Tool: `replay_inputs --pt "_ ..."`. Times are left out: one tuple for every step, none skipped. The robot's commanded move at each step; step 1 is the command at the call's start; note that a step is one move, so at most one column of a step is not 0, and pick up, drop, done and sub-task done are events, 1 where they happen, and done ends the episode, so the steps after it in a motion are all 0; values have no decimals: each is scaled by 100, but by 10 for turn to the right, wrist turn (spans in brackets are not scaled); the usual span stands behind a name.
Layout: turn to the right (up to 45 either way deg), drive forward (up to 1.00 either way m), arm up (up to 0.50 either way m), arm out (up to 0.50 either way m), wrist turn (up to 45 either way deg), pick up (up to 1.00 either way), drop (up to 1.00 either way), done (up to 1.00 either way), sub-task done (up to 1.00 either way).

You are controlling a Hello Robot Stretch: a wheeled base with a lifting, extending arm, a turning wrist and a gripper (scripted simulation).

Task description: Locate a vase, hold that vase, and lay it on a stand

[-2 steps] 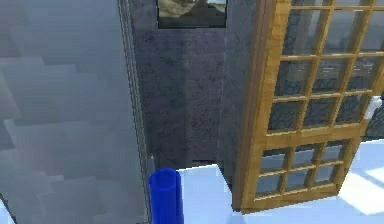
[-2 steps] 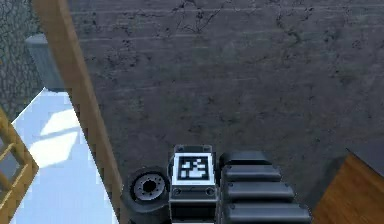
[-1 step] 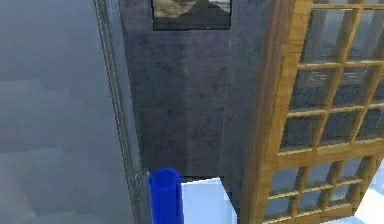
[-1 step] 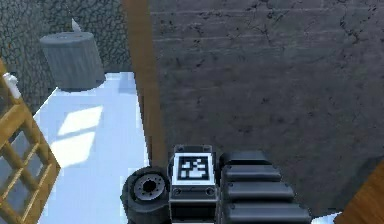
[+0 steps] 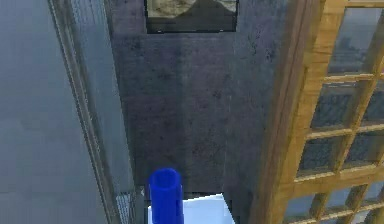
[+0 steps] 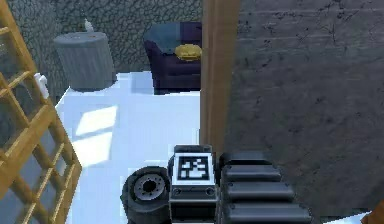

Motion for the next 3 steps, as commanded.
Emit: replay_inputs --pt "420 0 0 0 0 0 0 0 0" --pt "0 50 0 0 0 0 0 0 0" --pt "330 0 0 0 0 0 0 0 0"
